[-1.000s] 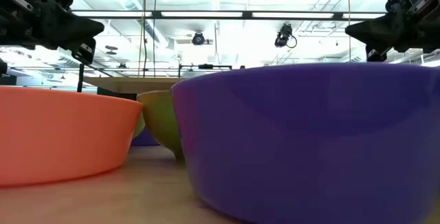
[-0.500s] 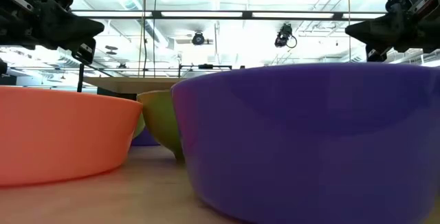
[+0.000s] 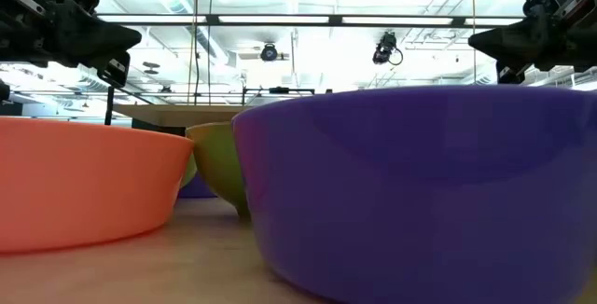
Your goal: Pick & Place Mini bowls
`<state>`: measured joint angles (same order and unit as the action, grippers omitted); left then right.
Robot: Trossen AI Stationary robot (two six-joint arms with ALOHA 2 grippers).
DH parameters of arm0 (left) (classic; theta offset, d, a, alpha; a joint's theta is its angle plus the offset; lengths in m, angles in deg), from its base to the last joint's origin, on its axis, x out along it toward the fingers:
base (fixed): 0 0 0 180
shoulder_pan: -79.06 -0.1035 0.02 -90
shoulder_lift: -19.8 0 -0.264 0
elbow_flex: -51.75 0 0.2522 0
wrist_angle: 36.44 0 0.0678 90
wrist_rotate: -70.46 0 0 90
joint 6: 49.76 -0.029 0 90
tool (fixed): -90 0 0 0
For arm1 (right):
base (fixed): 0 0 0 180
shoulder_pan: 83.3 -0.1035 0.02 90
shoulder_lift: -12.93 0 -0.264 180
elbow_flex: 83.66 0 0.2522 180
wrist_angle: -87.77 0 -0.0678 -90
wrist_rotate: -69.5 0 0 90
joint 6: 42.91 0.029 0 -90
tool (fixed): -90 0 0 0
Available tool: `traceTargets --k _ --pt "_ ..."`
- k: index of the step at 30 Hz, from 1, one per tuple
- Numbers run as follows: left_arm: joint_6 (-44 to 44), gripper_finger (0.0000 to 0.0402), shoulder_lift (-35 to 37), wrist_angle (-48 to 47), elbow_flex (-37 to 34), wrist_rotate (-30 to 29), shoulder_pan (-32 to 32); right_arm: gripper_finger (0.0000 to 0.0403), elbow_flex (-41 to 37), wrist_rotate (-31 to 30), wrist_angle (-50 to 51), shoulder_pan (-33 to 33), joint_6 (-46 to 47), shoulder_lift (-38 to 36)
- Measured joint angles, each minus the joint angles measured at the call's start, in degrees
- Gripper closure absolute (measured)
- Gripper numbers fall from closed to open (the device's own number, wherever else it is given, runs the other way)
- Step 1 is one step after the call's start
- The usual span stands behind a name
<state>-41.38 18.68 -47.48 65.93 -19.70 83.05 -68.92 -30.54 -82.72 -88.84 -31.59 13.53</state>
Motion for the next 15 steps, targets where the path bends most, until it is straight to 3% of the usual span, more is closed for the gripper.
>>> traceTargets --k 11,15 --pt "0.6 0.0394 0.0 0.4 0.0 0.0 0.0 0.0397 0.0 0.0 0.0 0.0 0.0 0.0" --pt "0.9 0.0394 0.0 5.9 0.0 -0.1 0.0 0.0397 0.0 0.0 0.0 0.0 0.0 0.0"
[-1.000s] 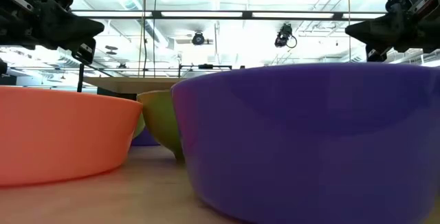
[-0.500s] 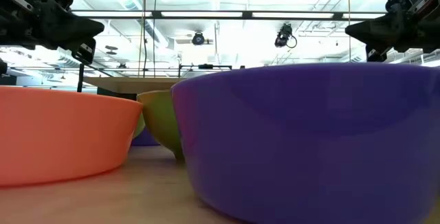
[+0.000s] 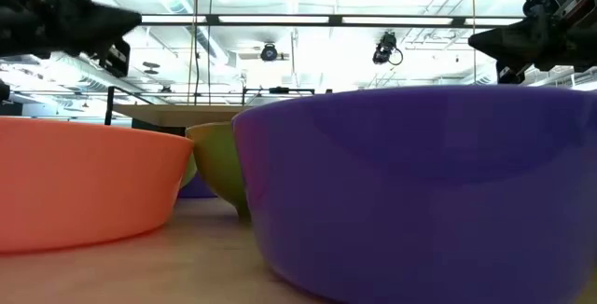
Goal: Pick & Place Mini bowls
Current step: Put the blue bowl on the shelf
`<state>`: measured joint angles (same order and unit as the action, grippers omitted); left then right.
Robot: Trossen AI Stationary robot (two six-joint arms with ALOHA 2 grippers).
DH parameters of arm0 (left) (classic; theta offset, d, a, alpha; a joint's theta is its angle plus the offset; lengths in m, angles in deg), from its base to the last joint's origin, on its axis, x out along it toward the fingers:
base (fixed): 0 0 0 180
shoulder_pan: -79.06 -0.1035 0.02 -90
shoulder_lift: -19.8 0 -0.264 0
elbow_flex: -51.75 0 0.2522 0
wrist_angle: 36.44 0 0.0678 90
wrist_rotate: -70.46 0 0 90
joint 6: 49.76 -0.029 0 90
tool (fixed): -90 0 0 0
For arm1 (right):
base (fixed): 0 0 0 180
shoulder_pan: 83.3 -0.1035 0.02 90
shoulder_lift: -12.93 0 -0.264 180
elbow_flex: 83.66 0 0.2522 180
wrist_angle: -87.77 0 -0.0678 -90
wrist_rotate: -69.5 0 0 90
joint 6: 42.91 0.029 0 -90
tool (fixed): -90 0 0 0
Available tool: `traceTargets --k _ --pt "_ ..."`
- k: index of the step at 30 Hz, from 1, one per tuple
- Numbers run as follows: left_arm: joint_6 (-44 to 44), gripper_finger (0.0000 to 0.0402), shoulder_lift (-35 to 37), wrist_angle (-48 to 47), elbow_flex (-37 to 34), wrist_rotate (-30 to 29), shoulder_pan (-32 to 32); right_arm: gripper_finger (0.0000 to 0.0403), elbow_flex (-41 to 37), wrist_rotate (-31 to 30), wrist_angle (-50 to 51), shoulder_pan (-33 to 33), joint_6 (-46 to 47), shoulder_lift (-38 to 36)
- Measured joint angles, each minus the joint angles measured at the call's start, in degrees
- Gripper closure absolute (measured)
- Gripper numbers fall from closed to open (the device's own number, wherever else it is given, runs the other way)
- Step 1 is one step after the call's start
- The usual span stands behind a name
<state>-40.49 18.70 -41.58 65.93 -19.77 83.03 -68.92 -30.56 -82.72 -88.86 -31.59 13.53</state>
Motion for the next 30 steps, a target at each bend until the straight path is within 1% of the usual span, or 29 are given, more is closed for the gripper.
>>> traceTargets --k 3,7,9,11,13,15,17,20,22,24,26,30 --pt "0.2 0.0394 0.0 2.1 0.0 0.0 0.0 0.0397 0.0 0.0 0.0 0.0 0.0 0.0" --pt "0.2 0.0394 0.0 2.6 0.0 -0.2 0.0 0.0397 0.0 0.0 0.0 0.0 0.0 0.0" --pt "-2.1 0.0394 0.0 5.2 0.0 -2.1 0.0 0.0397 0.0 0.0 0.0 0.0 0.0 0.0" --pt "-2.5 0.0394 -0.1 8.0 0.0 -4.1 0.0 0.0397 0.0 0.0 0.0 0.0 0.0 0.0" --pt "-4.2 0.0394 -1.3 11.2 0.0 -5.9 0.0 0.0397 0.0 0.0 0.0 0.0 0.0 0.0" --pt "-5.9 0.0394 -3.5 11.6 0.1 -7.9 0.0 0.0397 0.0 0.0 0.0 0.0 0.0 0.0" --pt "-6.7 0.0394 -7.2 10.9 0.4 -12.0 0.0 0.0397 0.0 0.0 0.0 0.0 0.0 0.0" --pt "-6.8 0.0394 -15.1 11.2 2.1 -18.4 0.0 0.0397 0.0 0.0 0.0 0.0 0.0 0.0" --pt "-5.8 0.0392 -21.2 11.1 3.8 -21.2 0.0 0.0397 0.0 0.0 0.0 0.0 0.0 0.0" --pt "-5.1 0.0384 -27.1 10.1 6.3 -22.2 0.0 0.0397 0.0 0.0 0.0 0.0 0.0 0.0" --pt "-3.5 0.0370 -33.2 7.0 9.9 -22.4 0.0 0.0397 0.0 0.0 0.0 0.0 0.0 0.0" --pt "1.6 0.0325 -46.0 -1.4 18.2 -23.8 -0.1 0.0397 0.0 0.0 0.0 0.0 0.0 0.0"
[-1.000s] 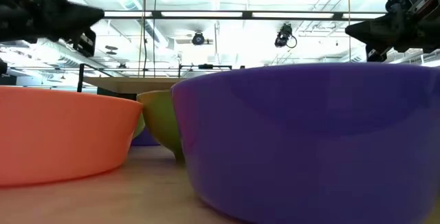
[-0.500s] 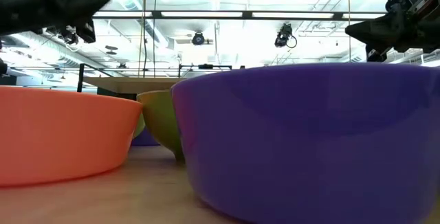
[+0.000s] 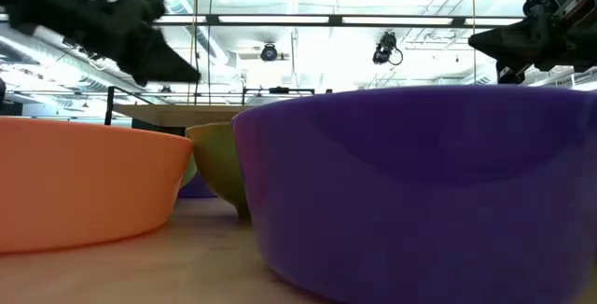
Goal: Pick & Place Mini bowls
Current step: Put the blue bowl on the shelf
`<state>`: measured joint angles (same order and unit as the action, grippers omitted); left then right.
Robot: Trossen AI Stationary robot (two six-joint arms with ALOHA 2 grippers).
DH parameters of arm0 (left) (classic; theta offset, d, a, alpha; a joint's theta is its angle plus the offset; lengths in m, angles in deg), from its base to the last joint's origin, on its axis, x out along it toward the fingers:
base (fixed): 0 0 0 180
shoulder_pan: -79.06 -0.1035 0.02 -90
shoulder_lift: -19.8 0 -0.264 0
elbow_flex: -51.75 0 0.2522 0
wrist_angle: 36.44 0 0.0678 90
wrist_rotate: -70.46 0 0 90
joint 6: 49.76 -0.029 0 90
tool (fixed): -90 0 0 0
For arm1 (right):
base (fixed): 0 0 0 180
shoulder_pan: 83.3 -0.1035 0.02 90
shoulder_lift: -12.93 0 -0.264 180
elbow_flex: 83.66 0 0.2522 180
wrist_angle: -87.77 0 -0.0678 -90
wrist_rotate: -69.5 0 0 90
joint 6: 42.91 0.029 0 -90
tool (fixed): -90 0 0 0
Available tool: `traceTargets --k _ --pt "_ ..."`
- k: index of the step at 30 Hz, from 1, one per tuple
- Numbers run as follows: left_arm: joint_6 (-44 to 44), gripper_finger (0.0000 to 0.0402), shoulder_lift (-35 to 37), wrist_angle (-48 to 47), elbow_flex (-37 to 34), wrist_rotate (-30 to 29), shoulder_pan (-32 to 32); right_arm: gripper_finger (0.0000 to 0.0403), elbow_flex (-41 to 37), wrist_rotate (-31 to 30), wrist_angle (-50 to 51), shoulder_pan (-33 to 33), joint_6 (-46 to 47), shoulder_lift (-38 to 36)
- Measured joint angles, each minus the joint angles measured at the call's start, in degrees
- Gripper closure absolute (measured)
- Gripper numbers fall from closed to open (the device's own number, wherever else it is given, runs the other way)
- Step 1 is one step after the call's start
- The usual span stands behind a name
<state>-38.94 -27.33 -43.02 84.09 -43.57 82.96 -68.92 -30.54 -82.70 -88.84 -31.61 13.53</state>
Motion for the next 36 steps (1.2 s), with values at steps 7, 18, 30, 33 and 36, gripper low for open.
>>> traceTargets --k 7,18,30,33,36 --pt "8.9 0.0237 -20.8 -6.7 14.7 7.0 0.0 0.0397 0.0 0.0 0.0 0.0 0.0 0.0" --pt "19.4 0.0214 -44.0 -20.9 33.1 18.3 0.1 0.0397 0.0 0.0 0.0 0.0 0.0 0.0" --pt "29.8 0.0248 -50.2 -39.4 43.8 14.3 0.9 0.0397 0.0 0.0 0.0 0.0 0.0 0.0" --pt "34.2 0.0256 -50.2 -40.1 43.0 14.4 0.9 0.0397 0.0 0.0 0.0 0.0 0.0 0.0" --pt "37.4 0.0265 -50.2 -40.0 41.9 14.4 1.1 0.0397 0.0 0.0 0.0 0.0 0.0 0.0"
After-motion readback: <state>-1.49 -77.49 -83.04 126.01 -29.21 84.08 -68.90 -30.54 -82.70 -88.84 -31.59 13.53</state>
